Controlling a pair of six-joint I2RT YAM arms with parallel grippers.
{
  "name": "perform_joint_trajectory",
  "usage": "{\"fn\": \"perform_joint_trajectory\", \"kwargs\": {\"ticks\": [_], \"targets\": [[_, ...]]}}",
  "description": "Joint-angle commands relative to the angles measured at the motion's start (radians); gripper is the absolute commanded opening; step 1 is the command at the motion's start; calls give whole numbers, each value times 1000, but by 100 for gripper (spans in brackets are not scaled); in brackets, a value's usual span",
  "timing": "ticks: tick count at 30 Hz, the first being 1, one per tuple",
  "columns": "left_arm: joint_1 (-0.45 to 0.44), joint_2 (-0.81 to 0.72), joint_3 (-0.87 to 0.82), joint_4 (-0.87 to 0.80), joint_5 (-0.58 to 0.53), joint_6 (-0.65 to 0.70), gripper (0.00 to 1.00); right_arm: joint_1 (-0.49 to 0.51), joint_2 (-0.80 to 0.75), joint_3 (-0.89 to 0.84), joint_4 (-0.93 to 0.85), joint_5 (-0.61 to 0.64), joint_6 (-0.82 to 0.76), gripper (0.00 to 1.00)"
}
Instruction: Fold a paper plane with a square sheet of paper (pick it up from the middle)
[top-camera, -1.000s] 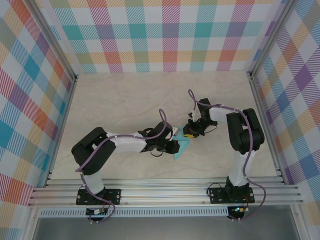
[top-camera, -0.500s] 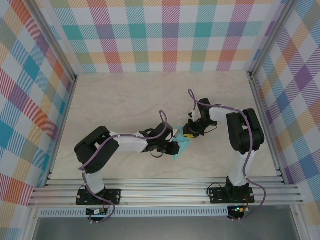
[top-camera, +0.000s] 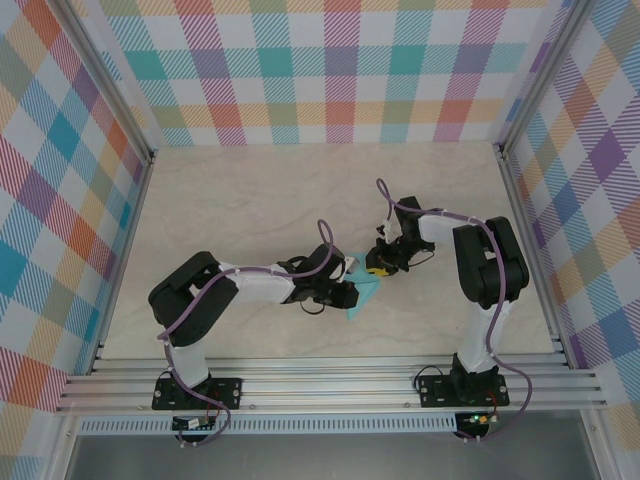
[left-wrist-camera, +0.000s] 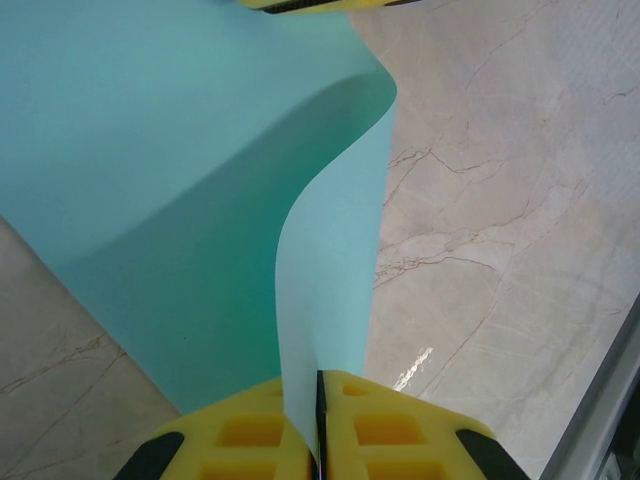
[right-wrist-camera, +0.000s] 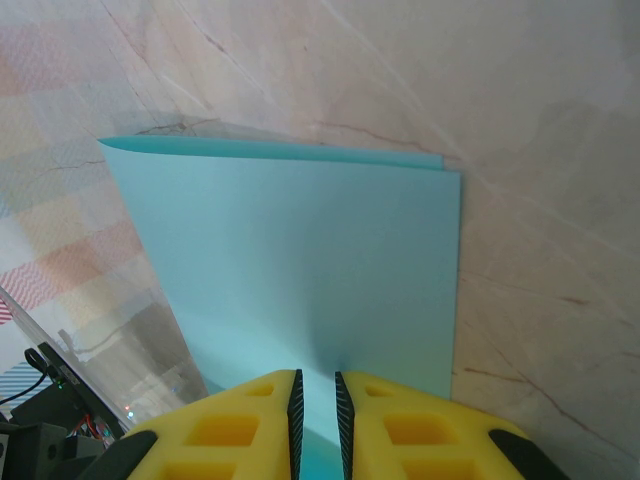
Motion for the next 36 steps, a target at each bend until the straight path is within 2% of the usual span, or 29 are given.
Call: {"fn": "perform_joint_trajectory", "kwargs": {"ticks": [1,12,25,36], "targets": [[12,28,9,-5,7,16,10,6,-3,-6,-42,39,-6,20],[14,55,14,9,17,18,11,6,-28,-3,-42,8,-1,21],[13,36,26,7,35,44,11,6,12,-6,-57,72,-6,18],[15,63,36,-31,4,58,11,6,6,-6,-55,61,-3,17]]}}
